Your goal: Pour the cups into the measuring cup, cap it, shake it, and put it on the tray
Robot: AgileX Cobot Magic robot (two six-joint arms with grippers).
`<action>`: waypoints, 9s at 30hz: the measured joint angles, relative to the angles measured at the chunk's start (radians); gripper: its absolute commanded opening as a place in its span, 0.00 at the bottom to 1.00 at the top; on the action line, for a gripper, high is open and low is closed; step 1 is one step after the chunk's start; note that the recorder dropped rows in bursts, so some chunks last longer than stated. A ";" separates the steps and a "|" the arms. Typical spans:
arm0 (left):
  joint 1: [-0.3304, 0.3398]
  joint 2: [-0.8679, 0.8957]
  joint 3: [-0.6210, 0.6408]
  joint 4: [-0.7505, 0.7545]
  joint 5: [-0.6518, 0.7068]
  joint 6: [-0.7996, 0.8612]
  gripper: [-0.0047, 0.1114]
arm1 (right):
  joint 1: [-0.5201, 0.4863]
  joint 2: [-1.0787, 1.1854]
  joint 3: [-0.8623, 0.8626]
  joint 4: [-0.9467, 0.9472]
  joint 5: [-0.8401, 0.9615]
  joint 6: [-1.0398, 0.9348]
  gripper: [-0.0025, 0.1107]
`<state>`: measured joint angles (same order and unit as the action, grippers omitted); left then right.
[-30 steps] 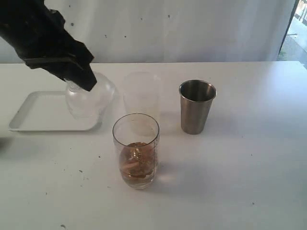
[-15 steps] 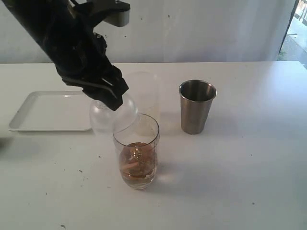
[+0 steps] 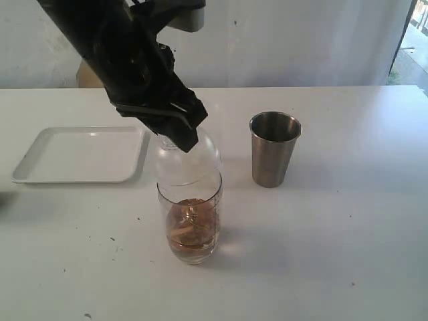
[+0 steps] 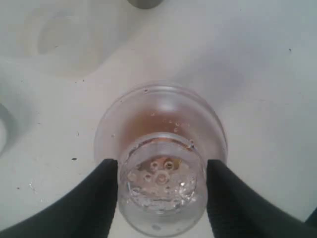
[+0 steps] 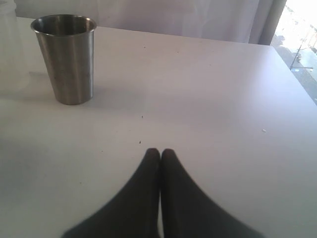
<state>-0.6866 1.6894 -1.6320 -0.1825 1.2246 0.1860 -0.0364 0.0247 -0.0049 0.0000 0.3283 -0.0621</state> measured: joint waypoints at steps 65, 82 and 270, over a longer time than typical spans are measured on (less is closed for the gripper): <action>-0.021 -0.026 -0.099 0.054 -0.003 -0.023 0.04 | 0.000 0.000 0.000 0.000 0.000 0.002 0.02; -0.021 -0.100 0.018 0.258 -0.003 -0.051 0.04 | 0.000 0.000 0.000 0.000 0.000 0.002 0.02; -0.100 -0.050 0.188 0.076 -0.234 0.158 0.04 | 0.000 0.000 0.000 0.000 0.000 0.043 0.02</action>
<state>-0.7863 1.6393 -1.4435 -0.1061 0.9908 0.3438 -0.0364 0.0247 -0.0049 0.0000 0.3283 -0.0195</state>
